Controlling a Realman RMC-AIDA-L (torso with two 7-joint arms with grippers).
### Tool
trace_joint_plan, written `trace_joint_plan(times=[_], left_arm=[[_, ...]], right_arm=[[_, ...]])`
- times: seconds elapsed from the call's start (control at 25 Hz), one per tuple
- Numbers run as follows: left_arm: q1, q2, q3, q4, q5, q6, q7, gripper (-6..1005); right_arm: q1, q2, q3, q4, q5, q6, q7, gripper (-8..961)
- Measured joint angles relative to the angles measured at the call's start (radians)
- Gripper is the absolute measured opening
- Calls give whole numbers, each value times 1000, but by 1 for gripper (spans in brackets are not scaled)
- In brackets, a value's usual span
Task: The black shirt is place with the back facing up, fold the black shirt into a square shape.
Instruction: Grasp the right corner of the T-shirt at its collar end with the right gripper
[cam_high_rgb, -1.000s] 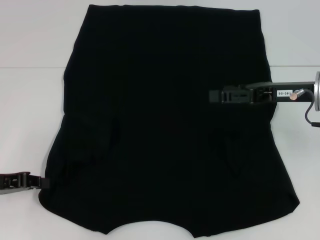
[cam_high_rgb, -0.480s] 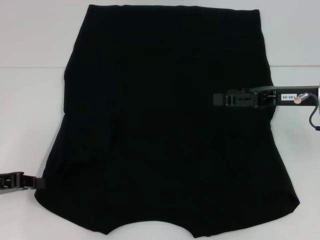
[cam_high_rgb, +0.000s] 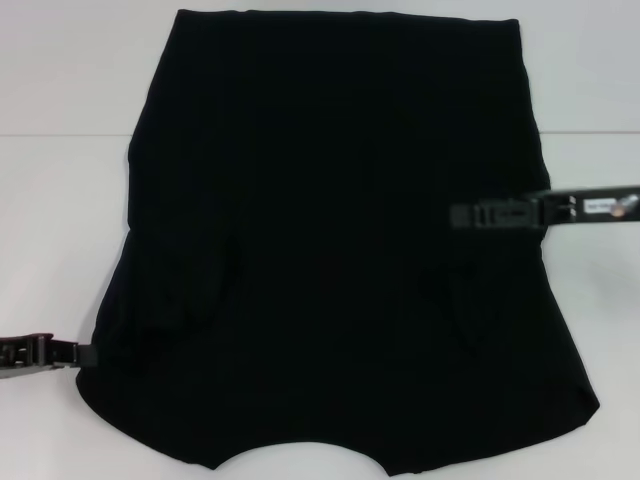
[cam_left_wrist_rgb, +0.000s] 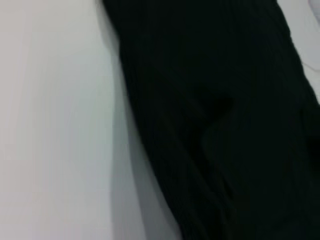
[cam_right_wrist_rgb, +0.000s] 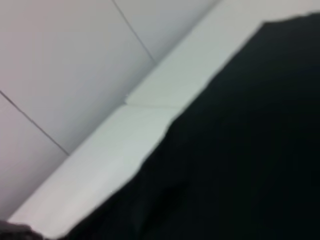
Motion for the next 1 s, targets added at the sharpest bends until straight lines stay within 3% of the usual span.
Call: trace_joint_plan(times=[0.28,0.48,0.72,1.0], left_arm=[[3,0,0,-27,-57,1,24,37],[2,-2,0,-28,-68,-1,26,37],[1,-5,0,-28,-71,-8,27,37],[0,-7,0,-28,-74,-11,27,38]], right_arm=[[-61,-80,5,-2,-133,-152,142,854],[-128,-113,7,-17,-176,-202,196,852],[-169,-122,6,-25,-223,-222,208,853],[-160,-103,1,-20,-287,-199,205,853]])
